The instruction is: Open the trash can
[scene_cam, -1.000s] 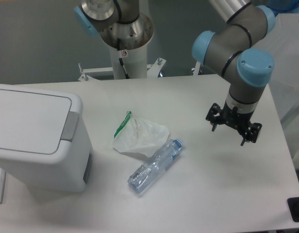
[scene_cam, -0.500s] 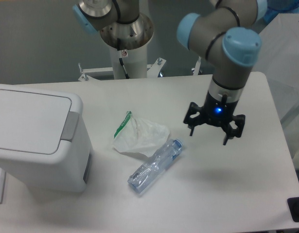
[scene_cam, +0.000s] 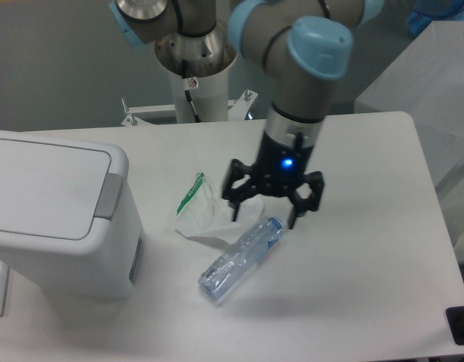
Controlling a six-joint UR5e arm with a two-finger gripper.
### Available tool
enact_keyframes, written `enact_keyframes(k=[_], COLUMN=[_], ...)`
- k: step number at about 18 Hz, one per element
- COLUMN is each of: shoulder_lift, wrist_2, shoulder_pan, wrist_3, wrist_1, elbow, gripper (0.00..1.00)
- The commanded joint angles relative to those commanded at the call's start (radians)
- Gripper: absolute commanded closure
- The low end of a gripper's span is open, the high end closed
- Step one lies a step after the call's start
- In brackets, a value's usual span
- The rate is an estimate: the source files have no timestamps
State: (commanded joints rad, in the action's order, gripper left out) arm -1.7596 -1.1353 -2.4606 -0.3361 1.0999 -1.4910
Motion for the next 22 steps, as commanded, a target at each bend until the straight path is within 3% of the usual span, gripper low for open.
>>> enact_keyframes(k=[9,22], shoulder_lift=[0.029,0.022], wrist_2=[0.002,-0.008], shoulder_pan=[0.167,0.17], wrist_3=[0.082,0.066], wrist_1=[-0.002,-0.006], elbow=[-0.015,-0.044], gripper=[0.0,0.0])
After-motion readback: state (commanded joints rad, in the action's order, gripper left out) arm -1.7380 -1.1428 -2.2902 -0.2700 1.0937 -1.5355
